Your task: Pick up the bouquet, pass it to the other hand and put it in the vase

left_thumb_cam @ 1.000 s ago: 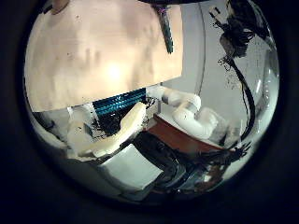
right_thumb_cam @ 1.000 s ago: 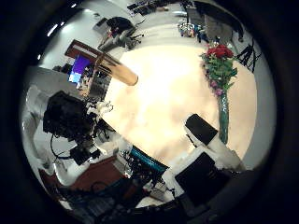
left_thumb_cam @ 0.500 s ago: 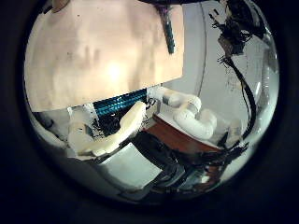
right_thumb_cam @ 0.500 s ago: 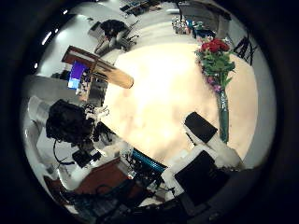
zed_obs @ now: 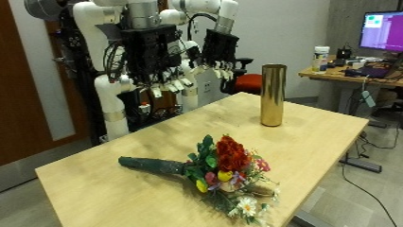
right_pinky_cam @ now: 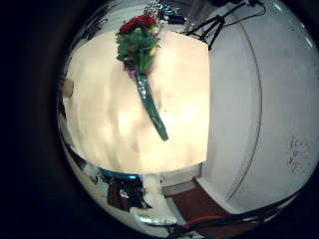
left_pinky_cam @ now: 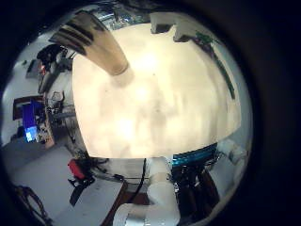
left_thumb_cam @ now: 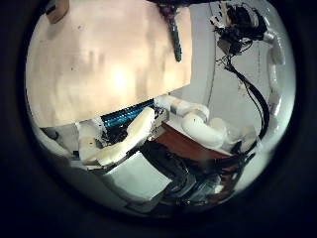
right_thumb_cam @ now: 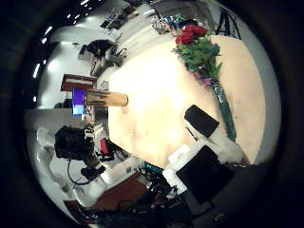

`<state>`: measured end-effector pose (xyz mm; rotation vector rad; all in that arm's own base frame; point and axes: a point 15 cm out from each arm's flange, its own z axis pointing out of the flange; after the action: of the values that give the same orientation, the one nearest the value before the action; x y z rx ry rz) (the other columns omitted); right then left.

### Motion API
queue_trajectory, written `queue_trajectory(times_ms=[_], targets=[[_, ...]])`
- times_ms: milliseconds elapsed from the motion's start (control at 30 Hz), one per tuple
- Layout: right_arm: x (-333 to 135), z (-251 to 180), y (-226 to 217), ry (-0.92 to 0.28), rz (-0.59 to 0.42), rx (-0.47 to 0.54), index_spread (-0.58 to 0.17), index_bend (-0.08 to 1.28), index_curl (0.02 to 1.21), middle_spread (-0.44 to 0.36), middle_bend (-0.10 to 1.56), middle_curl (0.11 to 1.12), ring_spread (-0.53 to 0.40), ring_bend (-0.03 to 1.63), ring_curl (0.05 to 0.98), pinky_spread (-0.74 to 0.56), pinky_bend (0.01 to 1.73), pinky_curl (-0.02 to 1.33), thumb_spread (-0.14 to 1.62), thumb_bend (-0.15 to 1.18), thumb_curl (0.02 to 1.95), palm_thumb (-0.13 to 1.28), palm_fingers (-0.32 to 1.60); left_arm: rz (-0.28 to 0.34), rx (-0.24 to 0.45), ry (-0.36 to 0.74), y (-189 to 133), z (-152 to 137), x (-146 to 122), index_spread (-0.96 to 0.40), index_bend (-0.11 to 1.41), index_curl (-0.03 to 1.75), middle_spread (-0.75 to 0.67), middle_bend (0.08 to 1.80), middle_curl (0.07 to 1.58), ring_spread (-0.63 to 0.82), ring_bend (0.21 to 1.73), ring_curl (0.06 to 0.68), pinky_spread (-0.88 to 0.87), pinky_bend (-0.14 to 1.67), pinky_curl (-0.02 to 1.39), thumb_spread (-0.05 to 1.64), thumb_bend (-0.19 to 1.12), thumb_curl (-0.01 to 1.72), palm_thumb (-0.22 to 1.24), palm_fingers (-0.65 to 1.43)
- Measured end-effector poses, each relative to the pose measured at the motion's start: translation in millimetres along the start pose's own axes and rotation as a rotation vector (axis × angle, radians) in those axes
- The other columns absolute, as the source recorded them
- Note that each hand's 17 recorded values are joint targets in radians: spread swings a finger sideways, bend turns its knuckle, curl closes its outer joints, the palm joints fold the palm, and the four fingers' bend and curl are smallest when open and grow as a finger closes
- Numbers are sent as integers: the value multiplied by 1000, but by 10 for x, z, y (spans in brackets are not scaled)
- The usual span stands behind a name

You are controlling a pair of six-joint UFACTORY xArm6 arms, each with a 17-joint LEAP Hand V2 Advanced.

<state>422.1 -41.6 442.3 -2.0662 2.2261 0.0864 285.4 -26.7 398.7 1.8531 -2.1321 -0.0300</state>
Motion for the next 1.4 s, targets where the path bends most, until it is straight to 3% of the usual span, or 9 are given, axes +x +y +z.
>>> queue_trajectory(times_ms=[167,600,1400], targets=[[214,225,-83,-4,50,-40,-106,143,264,202,220,334,232,453,240,370,317,318,1095,-26,371,662,190,-4,-3,11,-94,27,-73,60,195,389,284,176,284,468,424,186,350,195,292,932,-29,328,441,191],[457,1063,-55,-13,109,-142,-90,155,266,228,245,343,240,451,232,362,326,316,1109,-21,359,642,171,12,-2,73,-221,48,9,79,194,388,256,184,306,493,423,186,367,186,270,942,-29,324,441,209],[666,1593,-128,-17,157,-209,-66,154,272,216,227,339,248,451,223,372,321,308,1104,-21,348,648,162,15,-8,73,-228,61,70,78,191,391,254,183,301,479,419,194,365,191,274,947,-28,317,447,195]])
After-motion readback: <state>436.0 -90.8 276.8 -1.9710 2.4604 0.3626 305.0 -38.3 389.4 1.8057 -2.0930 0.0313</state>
